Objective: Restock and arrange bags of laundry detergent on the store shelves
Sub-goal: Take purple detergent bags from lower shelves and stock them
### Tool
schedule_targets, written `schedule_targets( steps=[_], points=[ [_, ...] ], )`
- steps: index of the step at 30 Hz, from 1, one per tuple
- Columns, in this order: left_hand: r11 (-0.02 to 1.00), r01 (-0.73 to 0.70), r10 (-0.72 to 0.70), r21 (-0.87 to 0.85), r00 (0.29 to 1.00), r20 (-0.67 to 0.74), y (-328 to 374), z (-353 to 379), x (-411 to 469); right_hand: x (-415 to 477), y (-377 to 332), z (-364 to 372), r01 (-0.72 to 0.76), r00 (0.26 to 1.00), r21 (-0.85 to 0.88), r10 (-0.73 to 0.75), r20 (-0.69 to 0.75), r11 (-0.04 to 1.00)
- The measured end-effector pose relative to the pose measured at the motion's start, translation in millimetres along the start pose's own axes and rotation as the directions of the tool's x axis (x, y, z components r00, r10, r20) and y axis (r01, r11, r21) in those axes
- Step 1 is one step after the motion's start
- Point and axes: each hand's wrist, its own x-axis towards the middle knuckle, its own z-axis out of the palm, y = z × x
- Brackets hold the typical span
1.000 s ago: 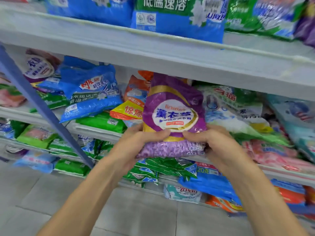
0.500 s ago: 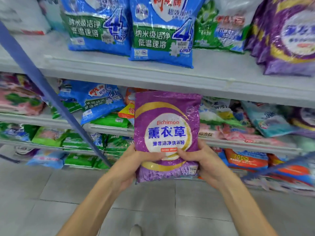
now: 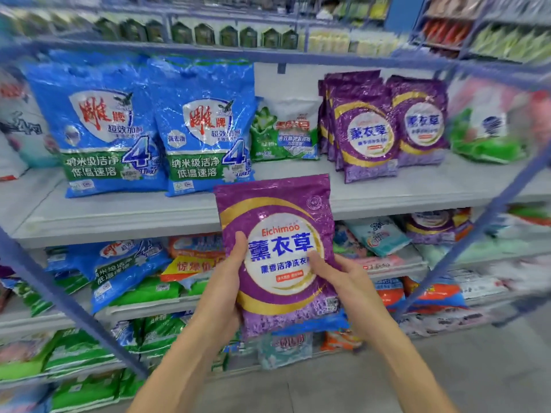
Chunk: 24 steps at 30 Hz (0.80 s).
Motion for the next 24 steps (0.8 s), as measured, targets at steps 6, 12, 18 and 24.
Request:
schedule_targets(
  steps=[6, 12, 18, 24],
  points=[
    [0.998, -0.067, 0.066, 0.015, 0.997, 0.036, 27.3, 43.7, 10.0, -5.8, -14.2, -60.0, 0.043, 0.999, 0.145, -0.039, -0.028, 0.989],
    [0.991, -0.13, 0.128, 0.039, 0.99, 0.055, 30.2, 107.0, 14.6, 2.9, -28.5, -119.5, 0.103, 0.995, 0.149, -0.099, -0.028, 0.984],
    [0.986, -0.154, 0.151, 0.059, 0.987, 0.046, 14.9, 175.6, 19.5, 14.3, -51.1, -190.8, 0.184, 0.982, 0.021, -0.185, 0.045, 0.983],
    [0.987, -0.149, 0.148, 0.053, 0.989, 0.014, -3.4, 225.2, 29.3, 26.4, -70.0, -243.0, 0.211, 0.976, -0.053, -0.207, 0.072, 0.976]
  ],
)
